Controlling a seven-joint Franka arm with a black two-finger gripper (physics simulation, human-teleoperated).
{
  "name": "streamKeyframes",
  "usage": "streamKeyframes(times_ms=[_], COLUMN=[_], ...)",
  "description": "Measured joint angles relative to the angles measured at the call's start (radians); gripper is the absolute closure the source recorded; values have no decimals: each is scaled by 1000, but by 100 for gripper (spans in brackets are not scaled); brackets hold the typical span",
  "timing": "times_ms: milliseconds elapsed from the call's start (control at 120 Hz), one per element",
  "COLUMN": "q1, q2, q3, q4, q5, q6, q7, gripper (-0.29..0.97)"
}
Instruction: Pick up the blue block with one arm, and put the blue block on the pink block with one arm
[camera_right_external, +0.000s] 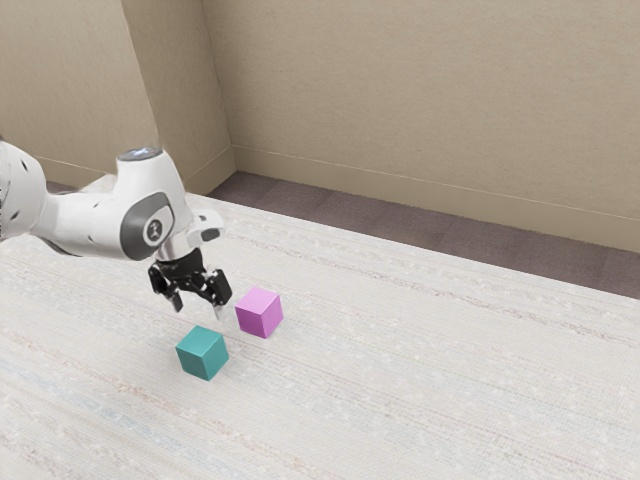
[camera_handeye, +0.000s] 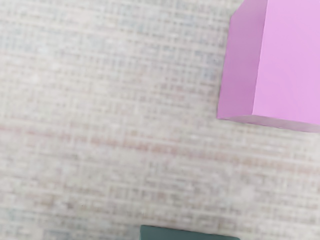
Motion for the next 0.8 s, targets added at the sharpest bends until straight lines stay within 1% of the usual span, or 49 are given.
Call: streamKeyframes(times_ms=[133, 208, 508, 800], q1=[7, 12, 3, -15], q2=[28, 23, -28, -72], q3=[0, 0, -2, -7], q4=[1, -11, -96, -160], q5=[-11, -19, -78, -92], q6=[32, 46, 83, 97], q7=[42, 63, 118, 134], gripper=[0, 0, 0, 0])
